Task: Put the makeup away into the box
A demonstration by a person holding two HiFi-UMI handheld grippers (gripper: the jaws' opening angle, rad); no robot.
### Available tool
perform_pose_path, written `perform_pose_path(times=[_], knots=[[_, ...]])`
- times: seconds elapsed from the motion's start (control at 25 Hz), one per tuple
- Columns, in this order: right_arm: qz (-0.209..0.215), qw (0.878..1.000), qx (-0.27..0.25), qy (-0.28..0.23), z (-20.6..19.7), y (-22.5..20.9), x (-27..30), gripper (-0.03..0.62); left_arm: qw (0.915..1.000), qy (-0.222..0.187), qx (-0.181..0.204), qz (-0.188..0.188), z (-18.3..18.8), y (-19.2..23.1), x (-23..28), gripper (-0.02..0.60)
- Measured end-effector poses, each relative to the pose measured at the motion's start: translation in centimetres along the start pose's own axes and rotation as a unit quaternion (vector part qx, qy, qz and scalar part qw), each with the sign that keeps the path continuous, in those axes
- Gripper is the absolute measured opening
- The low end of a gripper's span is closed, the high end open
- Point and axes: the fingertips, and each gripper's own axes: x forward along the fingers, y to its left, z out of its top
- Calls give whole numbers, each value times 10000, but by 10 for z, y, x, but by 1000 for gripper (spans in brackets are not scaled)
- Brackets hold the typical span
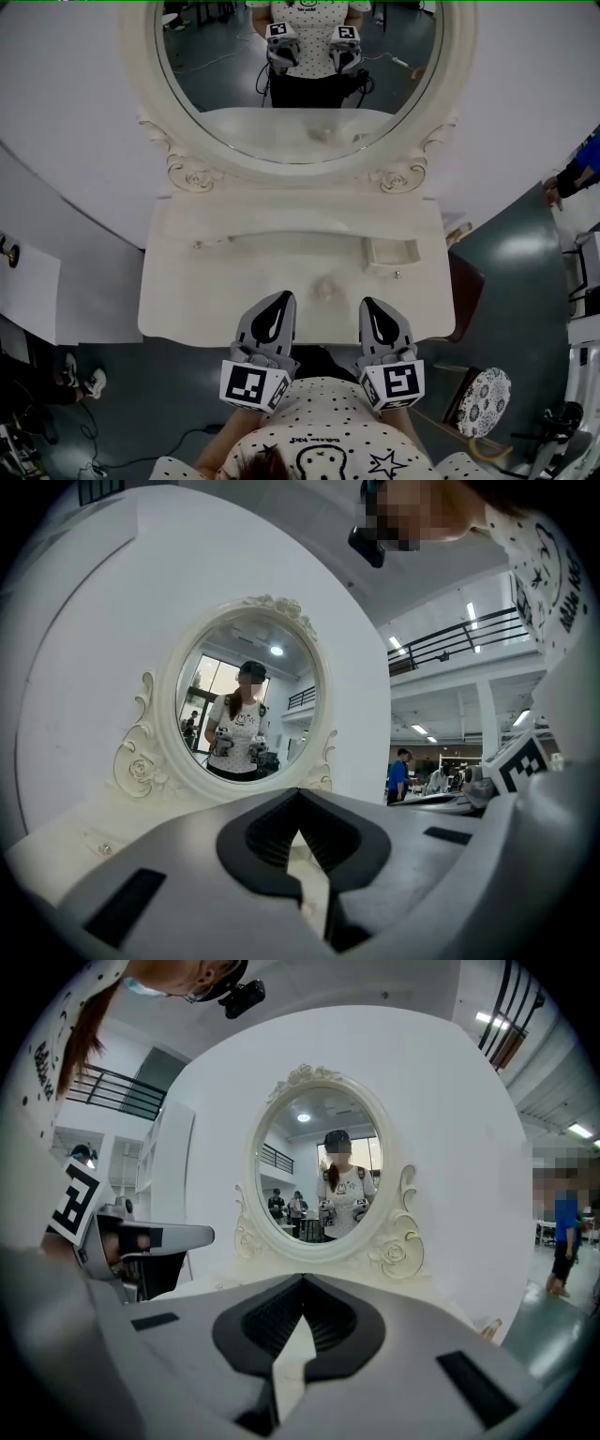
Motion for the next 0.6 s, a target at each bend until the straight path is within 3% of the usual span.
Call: perform_pose_path(times=[0.24, 0.6], knots=[[74, 10000, 59, -23, -4, -14, -2, 6, 9999, -37, 13, 106, -1, -6, 10, -5], [-2, 9998, 94, -172, 2, -23, 1, 6, 9999, -99, 106, -21, 5, -12, 21, -5]])
